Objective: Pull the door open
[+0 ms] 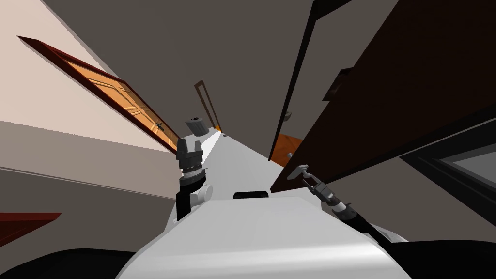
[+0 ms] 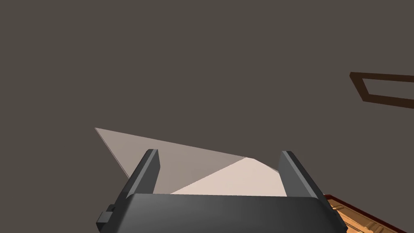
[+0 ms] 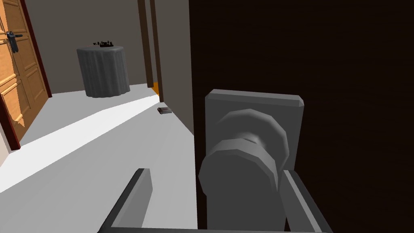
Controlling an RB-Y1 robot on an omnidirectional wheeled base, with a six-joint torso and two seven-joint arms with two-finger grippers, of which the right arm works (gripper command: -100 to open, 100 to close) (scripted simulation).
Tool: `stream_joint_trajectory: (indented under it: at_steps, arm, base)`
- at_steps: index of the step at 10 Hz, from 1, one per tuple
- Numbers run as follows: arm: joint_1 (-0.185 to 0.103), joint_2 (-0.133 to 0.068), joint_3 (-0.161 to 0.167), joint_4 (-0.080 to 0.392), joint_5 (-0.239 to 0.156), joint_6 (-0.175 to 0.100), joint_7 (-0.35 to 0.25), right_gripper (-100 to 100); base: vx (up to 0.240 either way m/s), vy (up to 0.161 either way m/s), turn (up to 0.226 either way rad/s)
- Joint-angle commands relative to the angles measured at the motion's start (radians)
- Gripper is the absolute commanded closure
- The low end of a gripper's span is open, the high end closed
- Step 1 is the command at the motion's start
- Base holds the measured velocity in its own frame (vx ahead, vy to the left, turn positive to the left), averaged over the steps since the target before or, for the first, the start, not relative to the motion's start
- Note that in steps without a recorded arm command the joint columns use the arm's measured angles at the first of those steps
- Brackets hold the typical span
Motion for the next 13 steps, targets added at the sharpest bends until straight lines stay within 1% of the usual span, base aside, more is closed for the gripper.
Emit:
stream_joint_trajectory:
  at_steps: [1,2,4,6,13]
  arm:
    - [0.032,0.004,-0.033,-0.026,0.011,0.025,-0.005,100]
    - [0.043,0.004,-0.047,-0.032,0.014,0.036,-0.006,100]
    - [0.043,0.004,-0.047,-0.032,0.014,0.036,-0.006,100]
    - [0.066,0.005,-0.076,-0.046,0.019,0.058,-0.010,100]
    - [0.066,0.005,-0.076,-0.046,0.019,0.058,-0.010,100]
  base:
    - [-0.080,-0.090,-0.113]
    - [-0.046,-0.053,-0.120]
    - [-0.027,-0.030,0.051]
    - [-0.053,-0.060,-0.009]
    - [-0.001,-0.001,-0.002]
